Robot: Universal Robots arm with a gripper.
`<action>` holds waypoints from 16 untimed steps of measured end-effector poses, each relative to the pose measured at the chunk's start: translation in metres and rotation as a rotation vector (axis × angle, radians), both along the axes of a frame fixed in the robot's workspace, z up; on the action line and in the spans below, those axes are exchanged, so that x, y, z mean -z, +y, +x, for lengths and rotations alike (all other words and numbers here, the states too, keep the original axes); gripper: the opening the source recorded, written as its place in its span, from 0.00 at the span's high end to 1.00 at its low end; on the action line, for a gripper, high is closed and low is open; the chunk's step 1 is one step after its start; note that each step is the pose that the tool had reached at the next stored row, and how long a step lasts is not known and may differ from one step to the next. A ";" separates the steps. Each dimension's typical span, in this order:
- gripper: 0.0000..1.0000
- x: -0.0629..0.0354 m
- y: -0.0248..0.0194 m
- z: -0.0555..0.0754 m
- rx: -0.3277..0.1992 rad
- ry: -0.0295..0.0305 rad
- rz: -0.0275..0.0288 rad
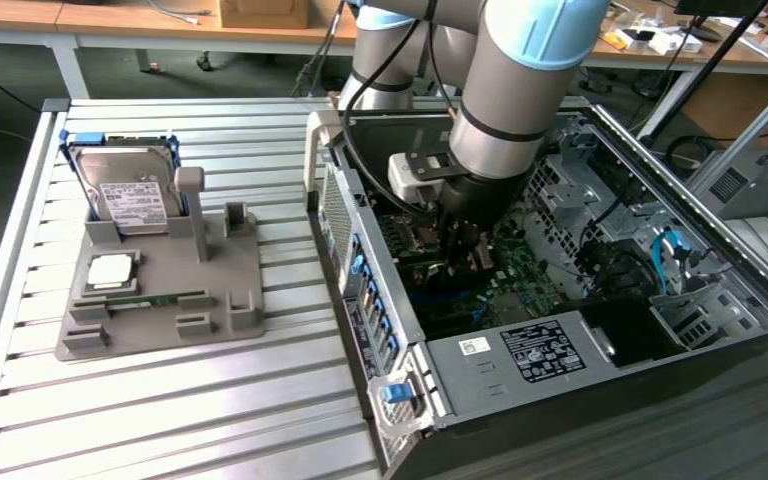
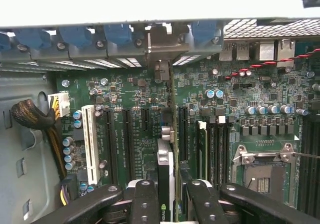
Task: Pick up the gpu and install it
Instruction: 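Insert the gpu into the slot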
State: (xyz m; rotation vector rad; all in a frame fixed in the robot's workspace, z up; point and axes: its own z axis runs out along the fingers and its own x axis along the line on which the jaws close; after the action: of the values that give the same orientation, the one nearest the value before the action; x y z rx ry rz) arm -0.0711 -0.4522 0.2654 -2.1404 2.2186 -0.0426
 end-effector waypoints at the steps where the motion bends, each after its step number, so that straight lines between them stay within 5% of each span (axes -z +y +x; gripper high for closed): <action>1: 0.73 0.0000 -0.0005 0.000 0.000 0.0001 0.0001; 16: 0.73 0.0002 -0.0017 0.000 0.002 0.0000 -0.0024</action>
State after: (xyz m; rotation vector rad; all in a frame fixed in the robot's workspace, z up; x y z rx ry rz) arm -0.0713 -0.4540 0.2652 -2.1391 2.2221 -0.0454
